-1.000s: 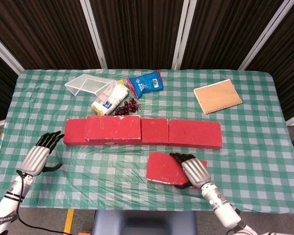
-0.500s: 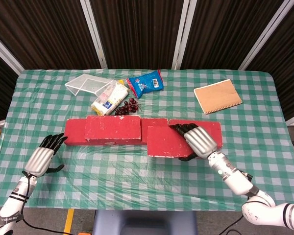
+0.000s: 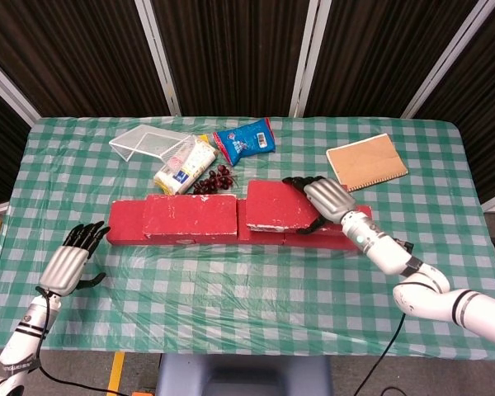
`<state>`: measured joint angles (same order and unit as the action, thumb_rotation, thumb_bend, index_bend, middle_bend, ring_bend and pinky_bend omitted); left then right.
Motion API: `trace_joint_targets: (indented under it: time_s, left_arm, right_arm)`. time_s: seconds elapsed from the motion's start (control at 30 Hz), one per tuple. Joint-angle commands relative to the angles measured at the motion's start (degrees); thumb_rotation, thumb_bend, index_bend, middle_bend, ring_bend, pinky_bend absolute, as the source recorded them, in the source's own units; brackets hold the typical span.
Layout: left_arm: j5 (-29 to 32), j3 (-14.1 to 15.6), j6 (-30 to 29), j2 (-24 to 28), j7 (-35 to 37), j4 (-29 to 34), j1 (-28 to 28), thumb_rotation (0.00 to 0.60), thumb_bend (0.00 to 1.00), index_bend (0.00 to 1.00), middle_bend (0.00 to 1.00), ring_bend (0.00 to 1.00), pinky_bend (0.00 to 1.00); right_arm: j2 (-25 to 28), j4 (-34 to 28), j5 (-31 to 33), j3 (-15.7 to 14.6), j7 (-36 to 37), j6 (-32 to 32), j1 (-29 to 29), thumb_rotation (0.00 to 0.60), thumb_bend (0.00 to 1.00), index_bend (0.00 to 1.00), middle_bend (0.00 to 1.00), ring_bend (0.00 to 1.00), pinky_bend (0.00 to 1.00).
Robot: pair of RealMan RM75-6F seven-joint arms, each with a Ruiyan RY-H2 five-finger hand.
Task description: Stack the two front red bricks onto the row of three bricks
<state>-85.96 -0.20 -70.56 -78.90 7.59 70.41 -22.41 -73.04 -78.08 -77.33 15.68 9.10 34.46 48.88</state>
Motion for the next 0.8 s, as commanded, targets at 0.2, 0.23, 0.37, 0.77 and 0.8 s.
trace_joint_targets:
  time_s: [0.2,0.23,0.37,0.77,0.8]
  left_arm:
    - [0.05,-0.14,0.48,-0.39,-0.73,-0.29,-0.04,0.6,0.26,0.0,0.0,0.0,0.03]
    - [0.04,-0.16,0.47,-0.4,-0.78,-0.29,-0.02,0.6,0.26,0.0,0.0,0.0,0.03]
    - [0.04,-0.19,0.71,-0.4,-0.79,-0.3,-0.03,0.6,0.26,0.0,0.0,0.0,0.03]
    - [0.02,-0.19,1.48,-0.34,-0.74,-0.16,-0.11,0.6,0.26,0.0,0.0,0.0,0.03]
    - [0.03,-0.18,1.61,-0.36,-0.76,-0.2,-0.14,0.6,0.26,0.0,0.0,0.0,0.03]
  right_arm:
    - [-5.59,8.57,-5.46,-3.56,8.42,0.25,2.69,0.6,0.14,0.59,0.51,0.42,0.51]
    - [-5.91,9.1,-5.95,-3.89,9.23,0.47,2.83,0.6,0.14,0.59,0.51,0.42,0.51]
    - [-7.14,11.16,-7.4,-5.13,12.13,1.13,3.43,0.6,0.14,0.59,0.51,0.42,0.51]
    - [-9.65,14.93,-8.47,-7.58,16.62,2.09,4.71,0.6,0.14,0.55,0.51,0.4,0.5]
    - [-9.79,15.15,-8.35,-7.71,16.75,2.09,4.78,0.6,0.14,0.54,0.51,0.4,0.5]
